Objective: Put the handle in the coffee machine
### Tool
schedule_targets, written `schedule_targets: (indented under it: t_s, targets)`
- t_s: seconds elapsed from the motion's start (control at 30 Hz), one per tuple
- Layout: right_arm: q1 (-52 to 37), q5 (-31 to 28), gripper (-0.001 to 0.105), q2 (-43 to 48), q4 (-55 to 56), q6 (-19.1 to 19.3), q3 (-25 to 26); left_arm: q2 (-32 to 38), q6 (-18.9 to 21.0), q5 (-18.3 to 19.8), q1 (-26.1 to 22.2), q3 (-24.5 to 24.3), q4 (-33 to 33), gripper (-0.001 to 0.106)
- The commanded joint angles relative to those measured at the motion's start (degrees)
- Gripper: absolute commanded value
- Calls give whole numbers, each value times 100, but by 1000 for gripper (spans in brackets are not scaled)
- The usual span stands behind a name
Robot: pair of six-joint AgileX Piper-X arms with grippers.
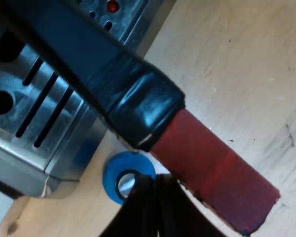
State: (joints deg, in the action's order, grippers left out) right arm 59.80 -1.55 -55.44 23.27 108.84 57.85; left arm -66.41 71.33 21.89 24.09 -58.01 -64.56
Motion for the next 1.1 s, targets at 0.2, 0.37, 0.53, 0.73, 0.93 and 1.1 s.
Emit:
schedule_targets:
  t_s: [0.2, 0.37, 0.53, 0.73, 0.93, 1.1]
  targets:
    - [-30, 37, 40, 51, 274, 95, 75, 66, -74, 1610, 880, -33, 458, 0]
    - [-30, 27, 40, 51, 273, 95, 75, 66, -231, 1631, 951, -33, 737, 0]
    - [-30, 22, 40, 51, 273, 95, 75, 66, -345, 1661, 951, -33, 1010, 0]
    - [-30, 22, 40, 51, 273, 95, 75, 66, -345, 1785, 951, -33, 1089, 0]
    - [-30, 22, 40, 51, 273, 66, 75, 66, -335, 1785, 951, -33, 1089, 0]
    - [-30, 22, 40, 51, 273, 66, 75, 66, -335, 1416, 951, -33, 1042, 0]
